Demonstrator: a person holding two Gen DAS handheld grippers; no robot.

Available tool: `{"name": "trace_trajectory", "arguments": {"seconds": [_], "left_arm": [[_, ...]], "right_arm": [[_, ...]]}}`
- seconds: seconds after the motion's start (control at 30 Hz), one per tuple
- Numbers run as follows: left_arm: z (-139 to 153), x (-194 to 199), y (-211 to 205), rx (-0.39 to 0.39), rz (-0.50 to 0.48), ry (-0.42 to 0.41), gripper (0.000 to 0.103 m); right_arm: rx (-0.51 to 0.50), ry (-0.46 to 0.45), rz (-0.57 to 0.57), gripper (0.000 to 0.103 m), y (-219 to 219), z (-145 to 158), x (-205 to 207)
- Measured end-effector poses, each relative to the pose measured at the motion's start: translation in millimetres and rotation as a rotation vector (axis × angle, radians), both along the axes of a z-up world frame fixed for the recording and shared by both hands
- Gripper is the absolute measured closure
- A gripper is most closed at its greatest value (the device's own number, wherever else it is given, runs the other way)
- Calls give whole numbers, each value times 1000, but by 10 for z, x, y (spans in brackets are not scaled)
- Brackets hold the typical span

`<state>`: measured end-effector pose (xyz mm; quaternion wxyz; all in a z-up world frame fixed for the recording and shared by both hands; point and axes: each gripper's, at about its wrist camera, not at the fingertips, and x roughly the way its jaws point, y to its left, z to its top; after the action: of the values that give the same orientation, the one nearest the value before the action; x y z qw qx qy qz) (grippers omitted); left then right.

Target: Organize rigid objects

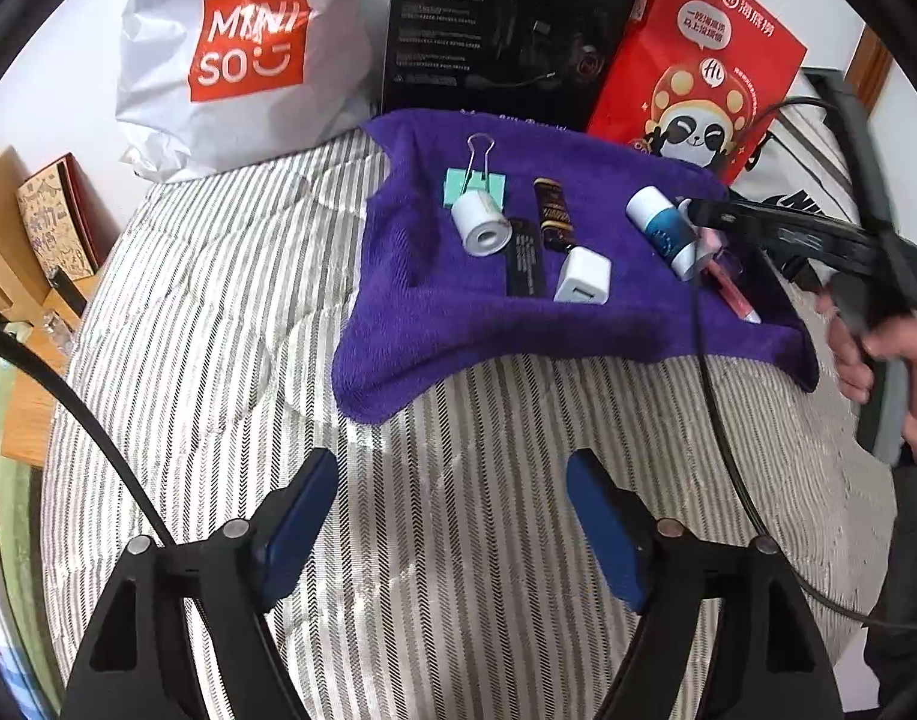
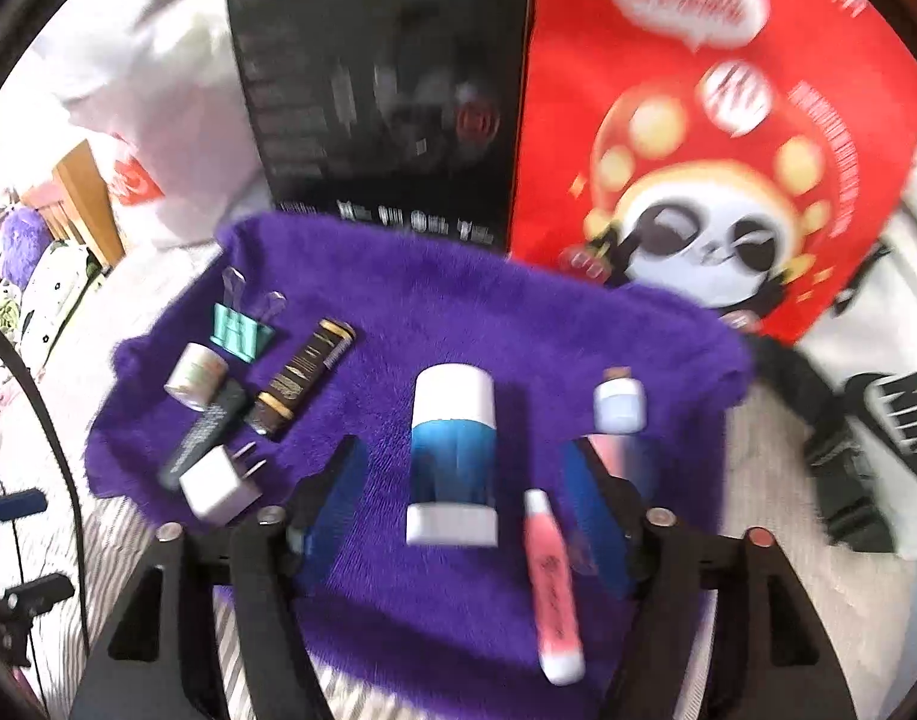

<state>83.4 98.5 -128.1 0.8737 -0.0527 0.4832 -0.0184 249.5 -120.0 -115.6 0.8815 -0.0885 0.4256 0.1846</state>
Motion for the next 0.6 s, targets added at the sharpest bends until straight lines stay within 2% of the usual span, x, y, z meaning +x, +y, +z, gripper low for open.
{"name": "trace_trajectory", "arguments": {"seconds": [0.07,0.13,0.2,0.4,0.6], "left_arm": [[72,-22,-46,7,2,-13,17],[157,-37,-112,17,-4,-26,6],[258,-35,-190,37,0,-43,2],[595,-89,-510,67,-16,-99,0],[843,-238,-782,66,-36,-137,0]], "right_arm": [[-12,-29,-1,13,-86,139,-181],[-20,-60,-5,10,-163,257,-375],[-25,-62,-18,3,-254,338,-557],[-53,-57,-85,0,-505,437,-1080],[6,5,-207,0,-871,495,-1471]]}}
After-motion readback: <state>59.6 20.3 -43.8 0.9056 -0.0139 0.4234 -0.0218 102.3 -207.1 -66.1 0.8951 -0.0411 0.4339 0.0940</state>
